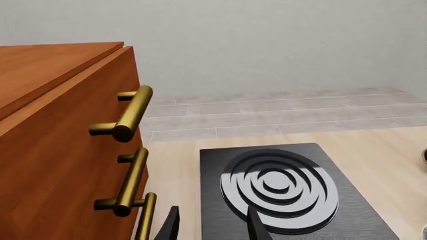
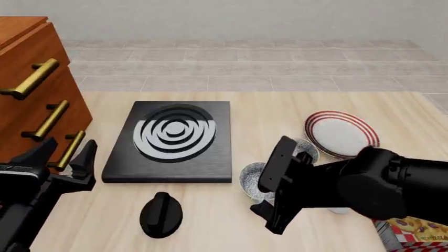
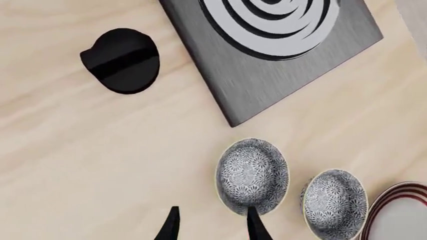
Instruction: Pick the akita bowl from table center and place it on the plate.
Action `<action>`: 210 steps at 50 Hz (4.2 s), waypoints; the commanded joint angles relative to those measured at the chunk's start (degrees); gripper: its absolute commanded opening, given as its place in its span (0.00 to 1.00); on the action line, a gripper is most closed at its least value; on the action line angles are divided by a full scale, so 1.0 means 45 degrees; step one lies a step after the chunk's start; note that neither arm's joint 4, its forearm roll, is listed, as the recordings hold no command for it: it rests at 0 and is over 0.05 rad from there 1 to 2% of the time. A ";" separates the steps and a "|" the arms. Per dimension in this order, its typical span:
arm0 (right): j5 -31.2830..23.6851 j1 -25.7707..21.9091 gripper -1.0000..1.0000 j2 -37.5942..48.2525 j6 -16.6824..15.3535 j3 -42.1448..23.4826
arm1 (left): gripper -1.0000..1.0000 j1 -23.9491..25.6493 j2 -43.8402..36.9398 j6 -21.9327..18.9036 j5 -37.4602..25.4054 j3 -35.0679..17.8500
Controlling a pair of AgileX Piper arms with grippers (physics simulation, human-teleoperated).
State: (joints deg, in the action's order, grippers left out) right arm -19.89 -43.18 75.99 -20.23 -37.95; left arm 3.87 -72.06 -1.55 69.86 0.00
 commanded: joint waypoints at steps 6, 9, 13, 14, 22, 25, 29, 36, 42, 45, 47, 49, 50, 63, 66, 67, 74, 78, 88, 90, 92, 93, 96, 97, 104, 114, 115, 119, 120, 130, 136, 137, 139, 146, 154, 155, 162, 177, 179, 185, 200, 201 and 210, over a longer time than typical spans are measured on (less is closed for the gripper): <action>0.1015 0.0811 1.00 0.1251 -0.1215 0.0234 | 1.00 -0.0011 -0.0008 -0.0041 0.0005 0.0000; 0.1243 0.0912 1.00 0.1550 -0.1467 0.0321 | 1.00 0.0003 0.0008 -0.0045 0.0005 0.0000; 0.1406 0.1048 1.00 0.1745 -0.2031 0.0490 | 1.00 -0.0016 0.0036 -0.0049 0.0004 0.0000; 0.1376 0.1054 1.00 0.1807 -0.1953 0.0414 | 1.00 -0.0021 0.0036 -0.0049 0.0003 0.0000; 0.1893 0.1157 1.00 0.2511 -0.2294 0.0503 | 1.00 0.0022 0.0027 -0.0092 0.0003 0.0000; 0.2140 0.1208 1.00 0.2903 -0.2394 0.0534 | 1.00 0.0018 0.0029 -0.0087 0.0003 0.0000; 0.2405 0.1418 1.00 0.3172 -0.2708 0.0582 | 1.00 0.0009 0.0030 -0.0086 0.0003 0.0000; 0.2605 0.1211 1.00 0.3716 -0.2426 0.0382 | 1.00 0.0022 0.0015 -0.0092 0.0005 0.0000; 0.2746 0.1007 1.00 0.4025 -0.2264 0.0337 | 1.00 0.0006 0.0008 -0.0074 0.0005 0.0000; 0.2818 0.1019 1.00 0.4186 -0.2300 0.0310 | 1.00 0.0027 0.0003 -0.0096 0.0005 0.0000; 0.2871 0.1048 1.00 0.4302 -0.2326 0.0268 | 1.00 0.0050 0.0004 -0.0110 0.0006 0.0000; 0.2922 0.1082 1.00 0.4443 -0.2342 0.0221 | 1.00 0.0057 0.0006 -0.0114 0.0006 0.0000; 0.2930 0.1085 1.00 0.4490 -0.2328 0.0204 | 1.00 0.0057 0.0004 -0.0111 0.0006 0.0000; 0.3329 0.1180 1.00 0.5010 -0.2124 0.0195 | 1.00 0.0073 -0.0005 -0.0109 0.0006 0.0000; 0.3397 0.1435 1.00 0.4872 -0.2260 0.0182 | 1.00 0.0056 -0.0011 -0.0101 0.0006 0.0000; 0.3486 0.1569 1.00 0.4635 -0.2460 0.0237 | 1.00 0.0061 -0.0017 -0.0104 0.0007 0.0000; 0.3082 0.1443 0.00 0.3874 -0.2560 0.0094 | 1.00 0.0098 -0.0046 -0.0158 0.0007 0.0000; 0.2830 0.1455 0.00 0.3414 -0.2904 0.0006 | 1.00 0.0126 -0.0067 -0.0220 0.0007 0.0000; 0.2060 0.1169 0.00 0.2392 -0.2678 -0.0604 | 1.00 0.0169 -0.0068 -0.0231 0.0007 0.0000; 0.1951 0.1080 0.00 0.2266 -0.2639 -0.0657 | 1.00 0.0155 -0.0060 -0.0219 0.0007 0.0000; 0.1625 0.0953 0.00 0.1930 -0.2510 -0.0899 | 1.00 0.0140 -0.0063 -0.0203 0.0007 0.0000; 0.1547 0.0955 0.00 0.1782 -0.2573 -0.0979 | 1.00 0.0139 -0.0058 -0.0217 0.0007 0.0000; 0.1169 0.1191 0.00 0.1547 -0.2714 -0.1224 | 1.00 0.0116 -0.0079 -0.0172 0.0007 0.0000; 0.0970 0.1333 0.00 0.1319 -0.2813 -0.1362 | 1.00 0.0118 -0.0078 -0.0172 0.0007 0.0000; -0.0251 0.2000 0.00 0.0379 -0.2666 -0.2430 | 1.00 0.0090 -0.0100 0.0039 0.0007 0.0000; -0.1938 0.3010 0.00 -0.0039 -0.1753 -0.4372 | 1.00 0.0089 -0.0069 0.0136 0.0006 0.0000; -0.2031 0.3228 0.00 0.0013 -0.1758 -0.4551 | 1.00 0.0095 -0.0075 0.0156 0.0006 0.0000; -0.2133 0.3485 0.00 0.0168 -0.2052 -0.4727 | 1.00 0.0117 -0.0059 0.0133 0.0006 0.0000; -0.2207 0.3736 0.00 0.0386 -0.2141 -0.4893 | 1.00 0.0119 -0.0052 0.0118 0.0006 0.0000; -0.2721 0.4990 0.00 0.1505 -0.2025 -0.6763 | 1.00 0.0082 -0.0035 0.0139 0.0006 0.0000; -0.3041 0.5668 0.00 0.2167 -0.1699 -0.7844 | 1.00 0.0056 -0.0021 0.0171 0.0006 0.0000; -0.2968 0.5737 0.00 0.2272 -0.1632 -0.7881 | 1.00 0.0056 -0.0019 0.0184 0.0006 0.0000; -0.2848 0.6035 0.00 0.2450 -0.1712 -0.7900 | 1.00 0.0064 -0.0017 0.0184 0.0006 0.0000; -0.3157 0.7183 0.00 0.3447 -0.0901 -0.8728 | 1.00 0.0054 -0.0012 0.0222 0.0006 -0.0001; -0.3037 0.7666 0.00 0.3891 -0.0465 -0.8781 | 1.00 0.0047 -0.0005 0.0232 0.0006 -0.0001; -0.2906 0.7702 0.00 0.3972 -0.0462 -0.8640 | 1.00 0.0041 -0.0014 0.0243 0.0006 -0.0001; -0.2625 0.8332 0.00 0.4480 -0.0380 -0.8517 | 1.00 0.0026 -0.0020 0.0257 0.0006 -0.0001; -0.2162 0.9039 0.00 0.5324 -0.0193 -0.8205 | 1.00 0.0032 0.0028 0.0017 0.0007 -0.0001; -0.2206 0.8791 0.00 0.5351 0.0441 -0.8196 | 1.00 0.0037 0.0004 0.0119 0.0007 -0.0001; -0.1474 0.9546 0.00 0.5928 -0.0745 -0.7446 | 1.00 0.0045 0.0004 0.0121 0.0007 -0.0001; -0.1557 0.9802 0.00 0.6905 -0.1045 -0.8149 | 1.00 0.0141 0.0036 -0.0133 0.0007 -0.0002; -0.1655 0.9817 0.00 0.6970 -0.1029 -0.8275 | 1.00 0.0159 0.0038 -0.0153 0.0007 -0.0003; -0.2124 0.9781 0.00 0.7430 -0.1039 -0.8256 | 1.00 0.0174 0.0033 -0.0137 0.0007 -0.0003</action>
State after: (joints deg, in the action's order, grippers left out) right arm -28.23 0.33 107.32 -24.94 -73.97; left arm 4.46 -71.91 -2.03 69.89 -0.01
